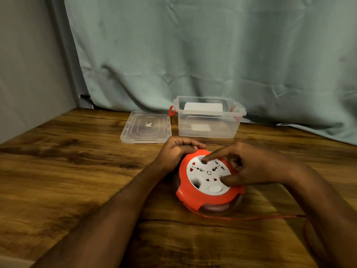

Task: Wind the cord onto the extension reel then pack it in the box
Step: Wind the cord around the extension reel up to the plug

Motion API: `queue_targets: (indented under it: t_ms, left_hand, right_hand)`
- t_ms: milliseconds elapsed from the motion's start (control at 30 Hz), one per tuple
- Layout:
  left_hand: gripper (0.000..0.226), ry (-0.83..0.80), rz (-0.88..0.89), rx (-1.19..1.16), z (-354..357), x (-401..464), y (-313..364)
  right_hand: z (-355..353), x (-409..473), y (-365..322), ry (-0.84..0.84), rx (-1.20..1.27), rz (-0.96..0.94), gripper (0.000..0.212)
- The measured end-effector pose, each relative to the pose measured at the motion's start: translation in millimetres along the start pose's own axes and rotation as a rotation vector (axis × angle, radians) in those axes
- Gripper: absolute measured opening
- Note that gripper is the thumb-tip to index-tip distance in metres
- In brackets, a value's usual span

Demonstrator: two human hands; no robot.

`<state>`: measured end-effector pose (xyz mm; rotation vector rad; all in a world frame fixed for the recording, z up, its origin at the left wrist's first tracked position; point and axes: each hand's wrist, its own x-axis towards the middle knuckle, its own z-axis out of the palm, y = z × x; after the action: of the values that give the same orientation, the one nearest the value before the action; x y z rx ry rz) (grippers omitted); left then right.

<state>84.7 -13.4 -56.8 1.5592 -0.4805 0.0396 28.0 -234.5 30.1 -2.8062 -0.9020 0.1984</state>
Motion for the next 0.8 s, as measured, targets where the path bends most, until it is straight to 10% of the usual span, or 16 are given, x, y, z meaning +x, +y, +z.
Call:
queue_targets:
  t_ms: [800]
  left_hand:
    - [0.024,0.176,-0.043,-0.068,2.6,1.9,-0.7]
  right_hand:
    - [20.0,12.8,-12.1,0.230,-0.290,0.076,0.056]
